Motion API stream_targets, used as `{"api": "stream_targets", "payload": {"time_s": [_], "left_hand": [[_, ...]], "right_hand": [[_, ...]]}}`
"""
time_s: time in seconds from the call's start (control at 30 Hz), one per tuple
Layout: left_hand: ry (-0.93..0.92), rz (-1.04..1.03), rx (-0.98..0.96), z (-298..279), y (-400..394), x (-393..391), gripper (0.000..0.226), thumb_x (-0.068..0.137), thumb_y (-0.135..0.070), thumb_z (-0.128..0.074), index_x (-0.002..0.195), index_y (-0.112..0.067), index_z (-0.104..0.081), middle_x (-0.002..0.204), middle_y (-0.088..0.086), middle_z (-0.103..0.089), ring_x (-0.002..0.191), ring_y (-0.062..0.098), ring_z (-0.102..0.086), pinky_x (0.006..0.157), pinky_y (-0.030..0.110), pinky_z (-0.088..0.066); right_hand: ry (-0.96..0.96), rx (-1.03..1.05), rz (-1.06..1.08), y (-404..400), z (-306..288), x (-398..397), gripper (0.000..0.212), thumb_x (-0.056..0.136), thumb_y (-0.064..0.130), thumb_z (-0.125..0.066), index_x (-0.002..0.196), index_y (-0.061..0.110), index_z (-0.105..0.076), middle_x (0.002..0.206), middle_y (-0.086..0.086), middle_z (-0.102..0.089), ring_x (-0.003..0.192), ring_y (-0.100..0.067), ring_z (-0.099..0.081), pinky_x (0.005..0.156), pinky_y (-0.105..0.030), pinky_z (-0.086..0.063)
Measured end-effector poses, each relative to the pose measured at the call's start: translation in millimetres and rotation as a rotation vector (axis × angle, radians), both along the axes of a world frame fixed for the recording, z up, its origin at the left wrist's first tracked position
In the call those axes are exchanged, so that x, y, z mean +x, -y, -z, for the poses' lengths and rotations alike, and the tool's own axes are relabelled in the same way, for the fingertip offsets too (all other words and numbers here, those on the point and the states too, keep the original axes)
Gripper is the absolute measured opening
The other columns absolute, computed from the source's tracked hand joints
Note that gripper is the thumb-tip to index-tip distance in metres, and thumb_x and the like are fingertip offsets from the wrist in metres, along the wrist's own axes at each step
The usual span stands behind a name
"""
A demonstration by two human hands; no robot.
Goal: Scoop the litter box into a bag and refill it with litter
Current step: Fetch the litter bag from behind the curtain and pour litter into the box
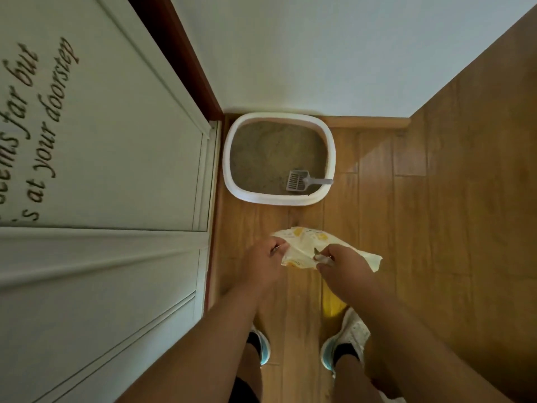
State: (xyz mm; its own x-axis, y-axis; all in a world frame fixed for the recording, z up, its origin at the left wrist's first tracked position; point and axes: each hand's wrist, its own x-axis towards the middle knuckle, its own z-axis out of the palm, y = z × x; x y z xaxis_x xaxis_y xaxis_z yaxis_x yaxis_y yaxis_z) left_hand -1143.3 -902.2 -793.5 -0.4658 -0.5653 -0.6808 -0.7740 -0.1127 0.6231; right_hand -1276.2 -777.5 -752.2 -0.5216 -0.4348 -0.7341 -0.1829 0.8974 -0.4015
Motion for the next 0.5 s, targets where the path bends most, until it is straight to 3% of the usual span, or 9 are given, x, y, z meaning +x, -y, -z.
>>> {"api": "stream_targets", "payload": {"time_s": [0.07,0.23,0.3,0.37,0.5], "left_hand": [[-0.003,-0.008,0.006,15.8,0.6,-2.6,0.018,0.101,-0.04,-0.059,0.109,-0.028,-0.071,0.105,-0.005,-0.072,0.098,0.015,-0.068,0.089,0.039,-0.058],[-0.05,-0.101,0.024,68.7,8.9,-15.4,0.027,0.08,-0.067,-0.056,0.092,-0.048,-0.069,0.098,-0.001,-0.076,0.093,0.02,-0.073,0.085,0.051,-0.061],[-0.064,-0.108,0.024,79.8,13.0,-20.4,0.01,0.093,-0.049,-0.061,0.09,-0.044,-0.07,0.1,0.0,-0.076,0.094,0.02,-0.073,0.083,0.05,-0.062],[-0.069,-0.107,-0.012,92.5,16.0,-24.9,0.009,0.099,-0.033,-0.062,0.095,-0.038,-0.069,0.102,0.0,-0.075,0.095,0.019,-0.072,0.083,0.048,-0.063],[-0.074,-0.12,-0.053,117.0,24.6,-35.0,0.01,0.103,-0.028,-0.058,0.106,-0.029,-0.067,0.108,0.002,-0.072,0.102,0.023,-0.069,0.088,0.045,-0.06]], "right_hand": [[0.005,-0.015,0.006,1.8,17.8,-5.4,0.018,0.097,0.02,-0.061,0.112,0.019,-0.071,0.11,0.003,-0.072,0.081,-0.006,-0.06,0.061,-0.015,-0.042],[-0.028,-0.025,-0.071,16.3,53.9,-25.5,0.019,0.098,0.02,-0.061,0.114,0.018,-0.071,0.093,0.008,-0.063,0.072,-0.001,-0.054,0.054,-0.017,-0.037],[-0.012,-0.017,-0.089,23.5,68.1,-29.6,0.02,0.099,0.021,-0.061,0.117,0.019,-0.069,0.096,0.006,-0.064,0.074,-0.004,-0.057,0.054,-0.018,-0.039],[0.004,-0.006,-0.085,27.6,83.2,-32.4,0.024,0.099,0.023,-0.06,0.121,0.019,-0.067,0.101,0.003,-0.068,0.079,-0.008,-0.062,0.056,-0.02,-0.044],[-0.018,-0.062,-0.078,33.7,107.6,-37.9,0.024,0.099,0.024,-0.06,0.12,0.018,-0.069,0.096,0.005,-0.066,0.076,-0.007,-0.059,0.057,-0.021,-0.045]]}}
